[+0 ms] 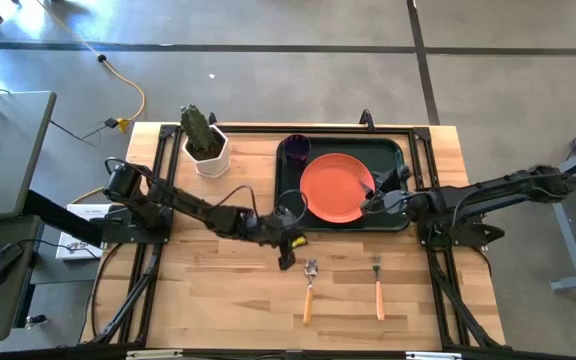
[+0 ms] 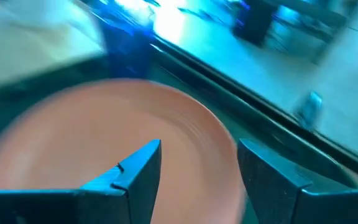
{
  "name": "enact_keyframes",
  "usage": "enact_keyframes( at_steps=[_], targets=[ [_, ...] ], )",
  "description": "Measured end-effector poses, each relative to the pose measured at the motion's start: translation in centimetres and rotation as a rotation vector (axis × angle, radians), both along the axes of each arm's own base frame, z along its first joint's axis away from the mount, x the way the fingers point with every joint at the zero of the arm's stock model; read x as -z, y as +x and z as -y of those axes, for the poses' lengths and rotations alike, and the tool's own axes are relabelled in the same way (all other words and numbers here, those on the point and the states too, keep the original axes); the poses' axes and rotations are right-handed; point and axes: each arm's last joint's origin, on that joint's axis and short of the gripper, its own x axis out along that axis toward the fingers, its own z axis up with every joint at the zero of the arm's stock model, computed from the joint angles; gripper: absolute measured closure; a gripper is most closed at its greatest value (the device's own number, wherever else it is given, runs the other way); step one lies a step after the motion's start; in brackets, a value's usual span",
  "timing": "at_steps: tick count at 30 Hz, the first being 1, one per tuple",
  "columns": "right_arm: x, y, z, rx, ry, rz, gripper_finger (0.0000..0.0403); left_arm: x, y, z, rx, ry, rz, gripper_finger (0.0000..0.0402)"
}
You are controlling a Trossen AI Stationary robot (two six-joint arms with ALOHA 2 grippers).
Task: Pick and place plate/cup/fork/spoon on tray
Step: Put the yellow spoon on the black tray to the right of the orange plate
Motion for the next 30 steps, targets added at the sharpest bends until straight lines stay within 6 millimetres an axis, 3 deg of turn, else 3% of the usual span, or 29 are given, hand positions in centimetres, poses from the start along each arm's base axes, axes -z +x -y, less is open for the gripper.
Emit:
enact_keyframes(
  at_steps=[8, 13, 21, 30],
  targets=[
    [-2.9, 1.1, -0.9, -0.269, -0.021, 0.201, 0.0199, 2.6, 0.7, 2.7, 0.103, 0.040, 0.028, 0.0329],
    [-3.9, 1.5, -1.1, -0.423, 0.008, 0.311, 0.0199, 4.2, 0.9, 3.1, 0.093, 0.015, -0.011, 0.0329],
    [-3.6, 1.5, -0.4, -0.326, 0.103, 0.356, 0.0199, 4.7, 0.7, 2.5, -0.070, -0.177, -0.063, 0.0329],
    [-3.0, 1.3, 0.0, -0.287, 0.160, 0.321, 0.0199, 4.7, 0.7, 2.6, 0.009, -0.080, -0.070, 0.0329]
  ],
)
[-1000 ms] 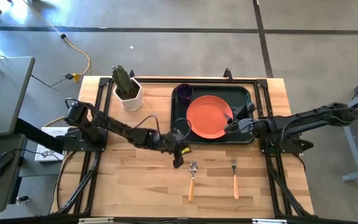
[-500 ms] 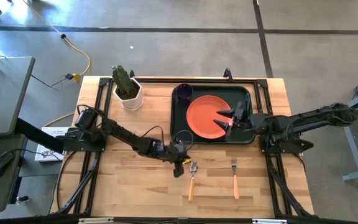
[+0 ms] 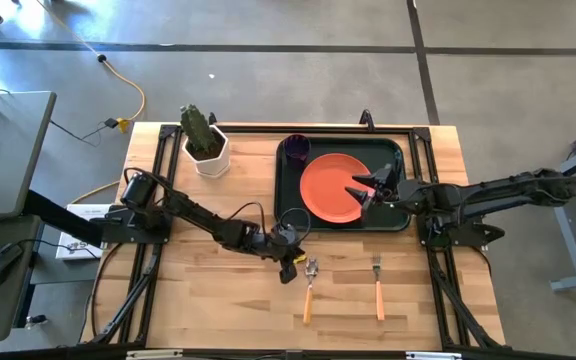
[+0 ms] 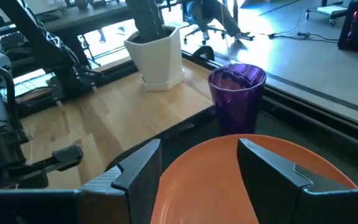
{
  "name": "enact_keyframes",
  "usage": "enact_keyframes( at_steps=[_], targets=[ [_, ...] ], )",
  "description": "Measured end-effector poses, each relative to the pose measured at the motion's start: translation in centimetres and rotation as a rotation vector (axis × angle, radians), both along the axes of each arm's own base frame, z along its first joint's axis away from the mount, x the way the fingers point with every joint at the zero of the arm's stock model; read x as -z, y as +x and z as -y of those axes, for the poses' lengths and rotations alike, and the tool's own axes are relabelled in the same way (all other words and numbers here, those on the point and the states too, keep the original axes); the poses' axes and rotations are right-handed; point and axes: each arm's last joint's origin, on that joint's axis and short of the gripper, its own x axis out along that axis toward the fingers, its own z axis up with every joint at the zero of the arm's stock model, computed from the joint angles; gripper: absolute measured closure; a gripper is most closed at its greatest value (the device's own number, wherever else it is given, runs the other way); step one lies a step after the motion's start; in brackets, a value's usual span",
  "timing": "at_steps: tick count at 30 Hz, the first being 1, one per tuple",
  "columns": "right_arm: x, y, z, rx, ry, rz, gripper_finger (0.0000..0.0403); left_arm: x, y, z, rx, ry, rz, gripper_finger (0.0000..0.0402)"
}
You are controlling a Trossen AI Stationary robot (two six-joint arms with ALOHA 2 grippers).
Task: Pick and place plate/cup/fork/spoon on tray
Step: Put the yellow spoon on the black tray to the right of the orange plate
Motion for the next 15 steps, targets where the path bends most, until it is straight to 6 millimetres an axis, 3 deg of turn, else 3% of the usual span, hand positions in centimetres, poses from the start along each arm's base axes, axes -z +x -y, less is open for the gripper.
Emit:
enact_keyframes(
  at_steps=[10, 15],
  targets=[
    [0.28, -0.09, 0.00, 0.004, 0.012, -0.024, 0.0199, 0.12, -0.07, -0.23, -0.054, 0.021, -0.009, 0.0319],
    [0.39, -0.12, 0.01, 0.006, 0.017, -0.034, 0.0199, -0.24, 0.70, -0.03, -0.027, 0.033, 0.095, 0.0295]
  ],
)
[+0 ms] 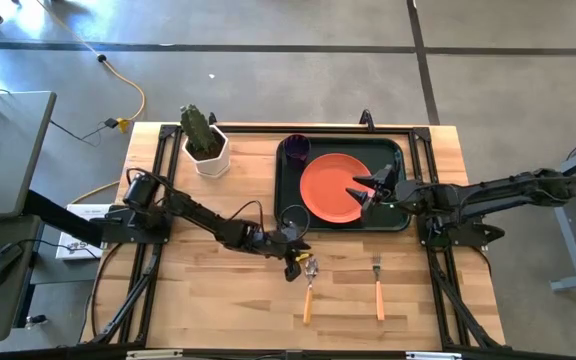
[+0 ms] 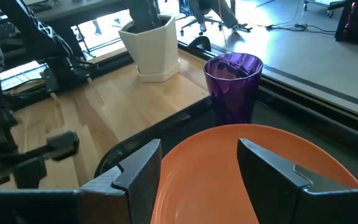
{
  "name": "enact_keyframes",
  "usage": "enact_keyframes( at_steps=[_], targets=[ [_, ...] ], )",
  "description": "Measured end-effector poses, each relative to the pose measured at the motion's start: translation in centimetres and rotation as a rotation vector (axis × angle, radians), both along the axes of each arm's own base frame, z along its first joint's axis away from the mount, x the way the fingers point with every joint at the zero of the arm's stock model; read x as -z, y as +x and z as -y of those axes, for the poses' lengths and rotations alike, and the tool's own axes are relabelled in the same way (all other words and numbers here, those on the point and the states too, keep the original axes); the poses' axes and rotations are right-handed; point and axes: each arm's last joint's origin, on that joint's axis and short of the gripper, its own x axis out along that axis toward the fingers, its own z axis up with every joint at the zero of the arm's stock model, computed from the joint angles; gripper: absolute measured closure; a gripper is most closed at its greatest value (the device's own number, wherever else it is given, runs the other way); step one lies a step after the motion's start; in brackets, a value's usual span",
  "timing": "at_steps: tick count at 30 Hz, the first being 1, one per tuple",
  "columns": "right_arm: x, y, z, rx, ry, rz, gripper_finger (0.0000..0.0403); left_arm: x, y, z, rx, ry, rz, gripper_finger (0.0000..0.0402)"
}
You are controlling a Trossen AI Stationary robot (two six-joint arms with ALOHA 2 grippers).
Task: Pick and place plate/cup/fork/spoon on tray
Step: Put the yellow spoon on the black tray to the right of the orange plate
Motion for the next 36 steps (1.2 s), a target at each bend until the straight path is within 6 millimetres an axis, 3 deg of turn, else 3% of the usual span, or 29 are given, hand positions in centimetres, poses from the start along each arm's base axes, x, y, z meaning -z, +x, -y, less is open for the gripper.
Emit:
enact_keyframes(
  at_steps=[6, 13, 18, 23, 29, 33, 36],
  targets=[
    [0.0, 0.0, 0.0, 0.002, 0.003, 0.000, 0.0199, 3.5, 1.4, -0.1, 0.007, -0.057, 0.003, 0.0266],
    [0.1, 0.0, 0.0, 0.008, 0.020, 0.005, 0.0199, 4.8, 2.5, 0.5, 0.095, -0.068, -0.031, 0.0261],
    [0.1, 0.0, 0.0, 0.008, 0.021, 0.005, 0.0199, 5.1, 2.4, 0.4, 0.108, -0.065, -0.076, 0.0296],
    [0.1, 0.0, 0.0, 0.011, 0.029, 0.010, 0.0199, 4.9, 2.5, 0.1, 0.123, -0.120, -0.071, 0.0366],
    [0.4, 0.2, -0.1, 0.005, 0.077, 0.002, 0.0199, 2.7, 3.2, -1.2, 0.099, -0.130, -0.003, 0.0385],
    [0.9, 0.4, -0.4, -0.072, 0.159, -0.021, 0.0199, -1.0, 3.4, -2.3, 0.043, 0.018, 0.103, 0.0388],
    [1.4, 0.2, -0.7, -0.134, 0.229, -0.070, 0.0199, -3.6, 2.7, -3.2, -0.101, 0.119, 0.157, 0.0391]
  ],
)
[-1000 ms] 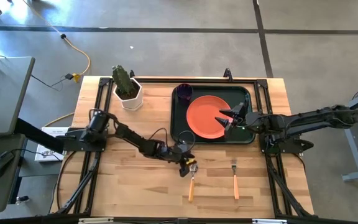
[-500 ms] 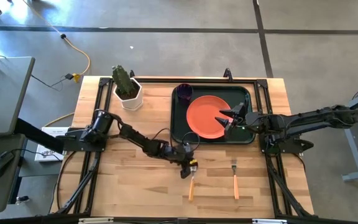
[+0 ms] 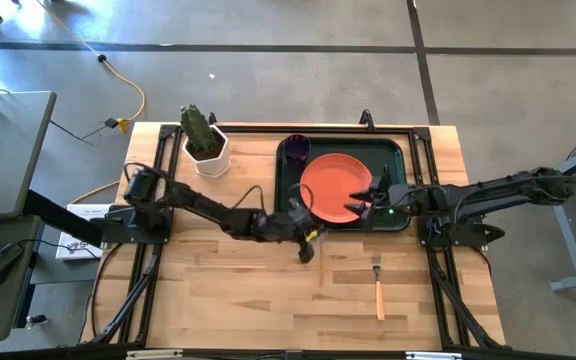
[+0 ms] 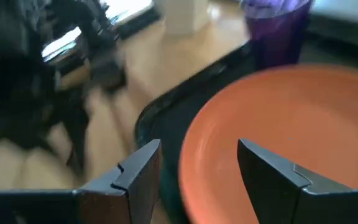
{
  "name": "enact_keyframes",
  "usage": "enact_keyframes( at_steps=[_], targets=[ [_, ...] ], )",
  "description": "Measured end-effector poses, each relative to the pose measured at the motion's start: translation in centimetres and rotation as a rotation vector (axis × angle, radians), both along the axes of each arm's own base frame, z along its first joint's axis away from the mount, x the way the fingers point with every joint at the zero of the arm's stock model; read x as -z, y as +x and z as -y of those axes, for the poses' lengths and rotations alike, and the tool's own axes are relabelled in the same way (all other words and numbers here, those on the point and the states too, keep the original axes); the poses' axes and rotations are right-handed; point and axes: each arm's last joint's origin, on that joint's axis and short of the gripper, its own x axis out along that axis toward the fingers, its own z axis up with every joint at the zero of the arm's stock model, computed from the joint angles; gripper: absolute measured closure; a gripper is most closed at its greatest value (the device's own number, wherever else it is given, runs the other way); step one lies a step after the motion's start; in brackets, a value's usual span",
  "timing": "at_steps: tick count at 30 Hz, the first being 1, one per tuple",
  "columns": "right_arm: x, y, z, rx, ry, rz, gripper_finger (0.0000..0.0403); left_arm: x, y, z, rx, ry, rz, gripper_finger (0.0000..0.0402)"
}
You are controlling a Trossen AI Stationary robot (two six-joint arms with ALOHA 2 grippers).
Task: Pick and place plate/cup/fork/spoon on tray
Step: Put the yellow spoon on the black tray to the right of the orange plate
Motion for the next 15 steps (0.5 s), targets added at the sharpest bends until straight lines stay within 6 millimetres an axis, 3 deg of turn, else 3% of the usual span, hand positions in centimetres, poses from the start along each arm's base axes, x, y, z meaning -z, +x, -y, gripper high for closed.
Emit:
enact_keyframes(
  at_steps=[6, 15],
  targets=[
    [0.7, -0.2, -1.4, -0.076, 0.106, -0.048, 0.0199, -4.3, -0.7, -1.1, -0.167, 0.124, 0.128, 0.0393],
    [-0.2, 0.3, -2.7, -0.129, 0.078, 0.057, 0.0199, -5.6, -0.4, -2.5, -0.132, 0.117, 0.231, 0.0395]
  ],
)
